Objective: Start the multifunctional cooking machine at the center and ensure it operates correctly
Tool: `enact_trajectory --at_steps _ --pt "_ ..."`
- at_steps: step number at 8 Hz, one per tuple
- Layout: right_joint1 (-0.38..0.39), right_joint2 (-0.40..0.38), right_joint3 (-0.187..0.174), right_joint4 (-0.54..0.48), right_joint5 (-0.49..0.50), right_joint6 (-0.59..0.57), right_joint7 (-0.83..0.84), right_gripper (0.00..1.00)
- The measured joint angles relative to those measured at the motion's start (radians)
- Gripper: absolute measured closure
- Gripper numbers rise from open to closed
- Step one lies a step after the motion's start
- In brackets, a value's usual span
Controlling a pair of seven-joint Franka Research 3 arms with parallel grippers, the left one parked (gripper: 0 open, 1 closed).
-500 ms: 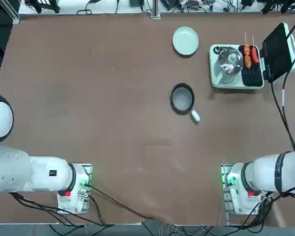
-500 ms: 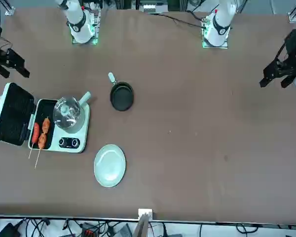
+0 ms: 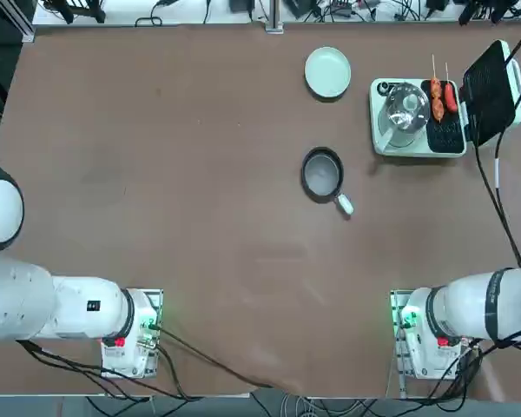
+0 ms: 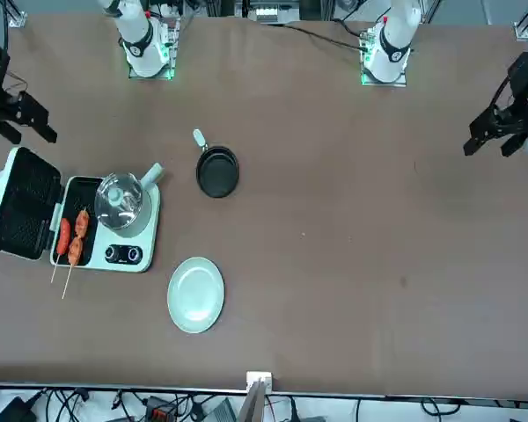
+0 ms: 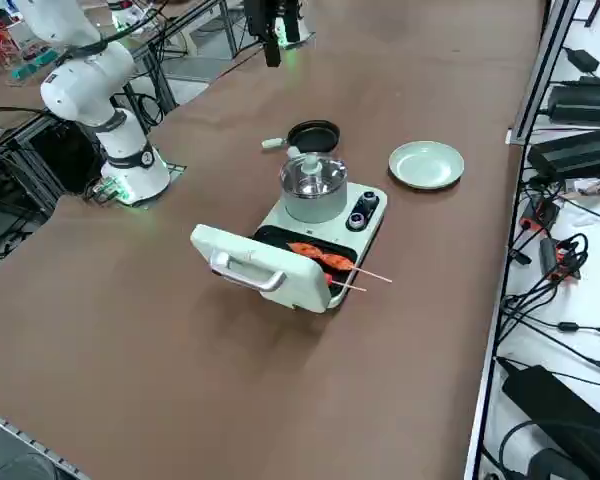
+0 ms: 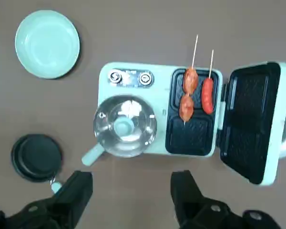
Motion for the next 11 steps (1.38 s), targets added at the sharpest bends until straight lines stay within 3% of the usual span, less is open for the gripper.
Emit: enact_trajectory --at_steps 2,8,11 --pt "0.001 0.045 0.007 -0.052 0.000 0.171 0.000 0.00" --pt "0.006 0.362 0.095 -0.124 0.000 0.600 -0.001 0.00" --pt "0.024 0.478 0.102 -0.129 0.000 0.659 -0.018 0.01"
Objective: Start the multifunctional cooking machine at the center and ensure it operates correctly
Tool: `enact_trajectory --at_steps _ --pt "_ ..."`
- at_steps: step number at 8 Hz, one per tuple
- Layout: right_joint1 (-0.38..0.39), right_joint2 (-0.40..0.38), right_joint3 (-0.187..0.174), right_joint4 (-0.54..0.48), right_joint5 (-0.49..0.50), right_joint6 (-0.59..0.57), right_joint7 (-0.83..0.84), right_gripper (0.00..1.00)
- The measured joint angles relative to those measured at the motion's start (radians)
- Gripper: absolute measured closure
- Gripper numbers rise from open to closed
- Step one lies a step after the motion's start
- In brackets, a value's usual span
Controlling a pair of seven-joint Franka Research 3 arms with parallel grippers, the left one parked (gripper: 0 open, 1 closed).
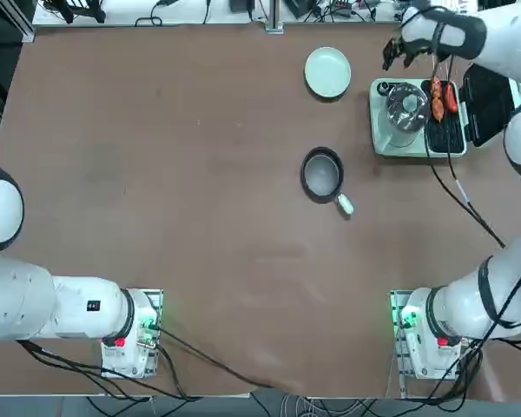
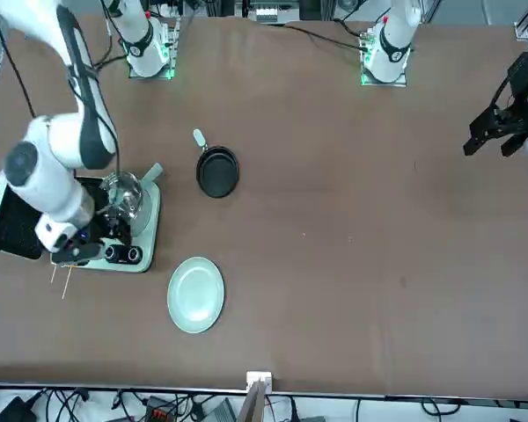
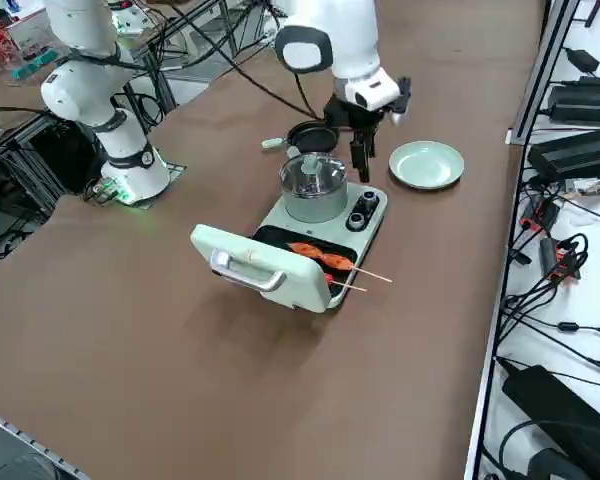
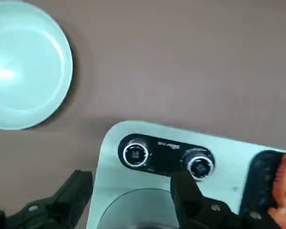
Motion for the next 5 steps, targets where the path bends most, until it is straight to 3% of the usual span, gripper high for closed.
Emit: enact_trajectory --at_steps 2,5 --pt "0.007 0.053 0.000 0.025 0.000 0.004 -0.024 0.07" --pt "0.007 0.108 0.000 0.037 -0.001 0.005 -0.055 0.29"
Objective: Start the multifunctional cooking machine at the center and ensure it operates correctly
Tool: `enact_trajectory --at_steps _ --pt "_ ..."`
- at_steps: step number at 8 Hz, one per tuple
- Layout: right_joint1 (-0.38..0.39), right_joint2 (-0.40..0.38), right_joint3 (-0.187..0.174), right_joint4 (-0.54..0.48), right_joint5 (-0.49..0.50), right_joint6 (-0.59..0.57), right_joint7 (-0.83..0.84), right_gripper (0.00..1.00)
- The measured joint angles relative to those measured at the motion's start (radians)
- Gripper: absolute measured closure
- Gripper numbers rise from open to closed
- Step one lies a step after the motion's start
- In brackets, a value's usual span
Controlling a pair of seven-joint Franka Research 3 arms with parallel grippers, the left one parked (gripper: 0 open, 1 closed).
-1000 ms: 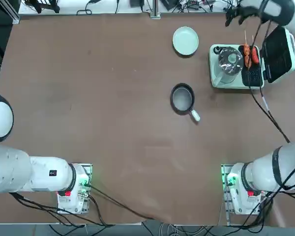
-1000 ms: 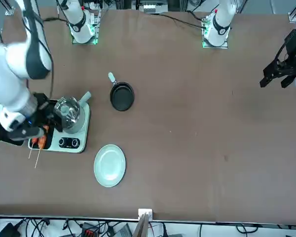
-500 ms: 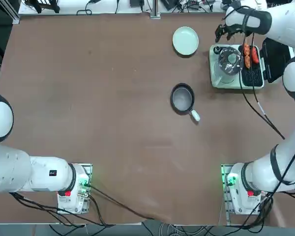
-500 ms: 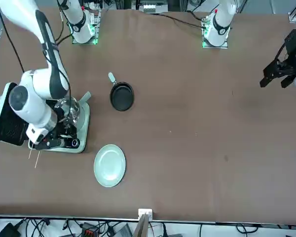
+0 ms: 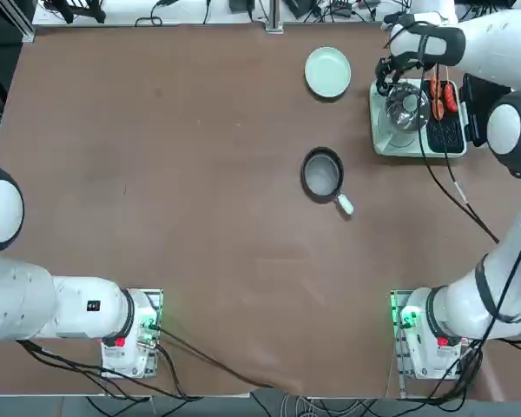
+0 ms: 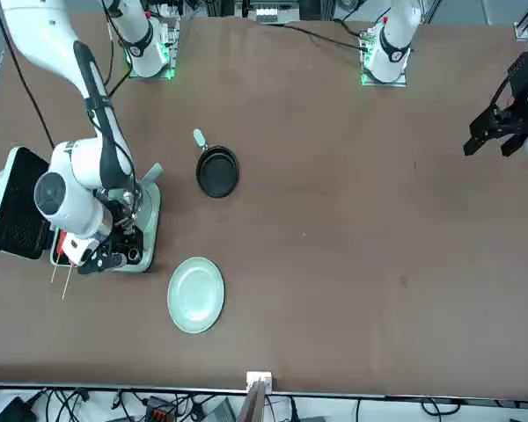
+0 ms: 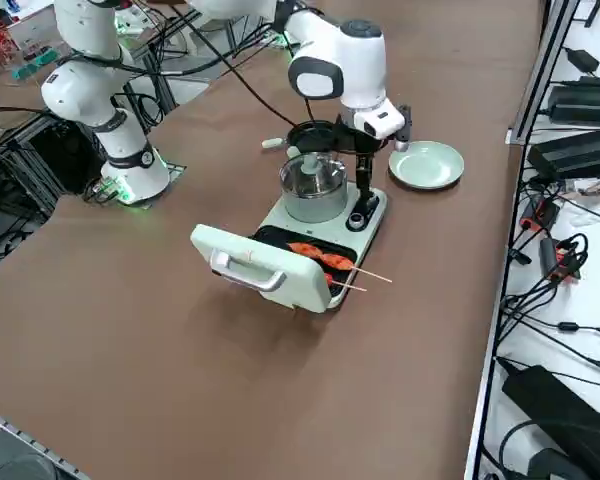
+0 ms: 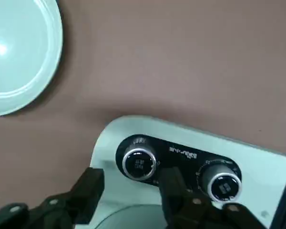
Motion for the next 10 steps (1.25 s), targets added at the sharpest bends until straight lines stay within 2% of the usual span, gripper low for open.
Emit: enact_trajectory --at_steps 3,8,10 --pt "0.000 0.021 0.000 0.019 -0.033 0.000 -0.004 0.30" --pt "0.001 0.046 0.000 0.027 -0.035 0.015 -0.005 0.36" --pt "0.001 0.046 0.000 0.028 -0.035 0.015 -0.005 0.43"
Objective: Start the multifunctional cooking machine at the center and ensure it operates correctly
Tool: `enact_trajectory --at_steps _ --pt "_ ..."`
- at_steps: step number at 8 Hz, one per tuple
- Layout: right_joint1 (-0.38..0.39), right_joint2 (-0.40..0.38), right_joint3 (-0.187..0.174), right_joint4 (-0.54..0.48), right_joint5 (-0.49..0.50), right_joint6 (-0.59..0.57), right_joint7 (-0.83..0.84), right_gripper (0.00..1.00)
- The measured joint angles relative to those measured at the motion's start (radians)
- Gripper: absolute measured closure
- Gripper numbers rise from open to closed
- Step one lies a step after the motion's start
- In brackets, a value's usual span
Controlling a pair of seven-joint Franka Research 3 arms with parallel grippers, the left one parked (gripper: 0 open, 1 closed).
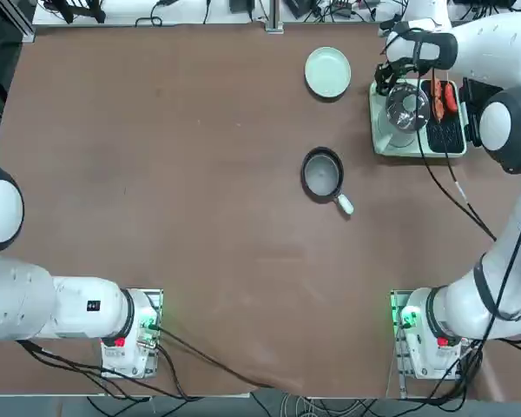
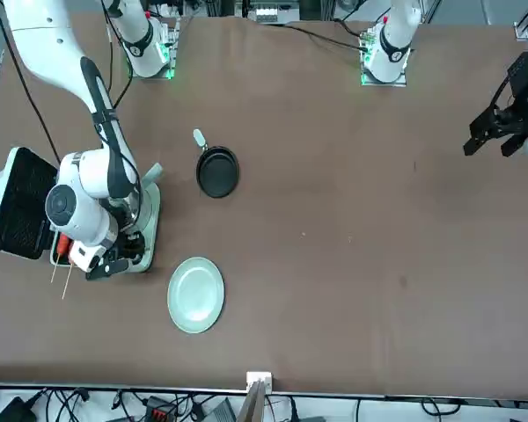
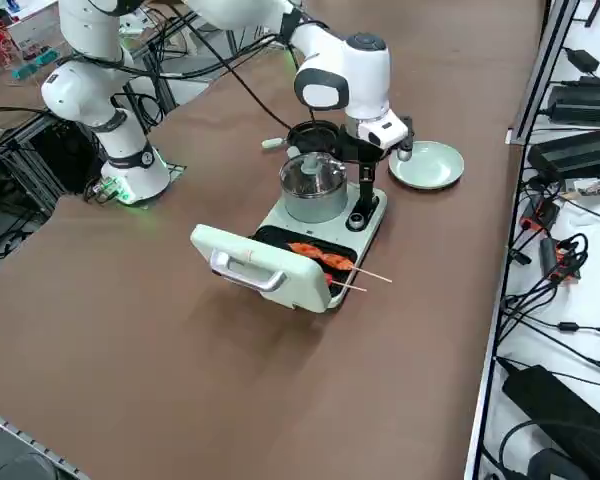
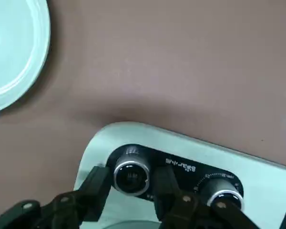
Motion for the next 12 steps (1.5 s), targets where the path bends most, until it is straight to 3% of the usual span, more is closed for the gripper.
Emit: enact_trajectory --at_steps 1,3,9,12 --pt "0.000 0.000 0.000 0.000 0.000 0.000 0.000 0.52" --pt "0.000 0.000 0.000 0.001 0.000 0.000 0.000 0.58" --pt "0.000 0.001 0.000 0.002 0.000 0.000 0.000 0.58" --pt "0.010 0.001 0.002 0.002 -0.052 0.000 0.000 0.58"
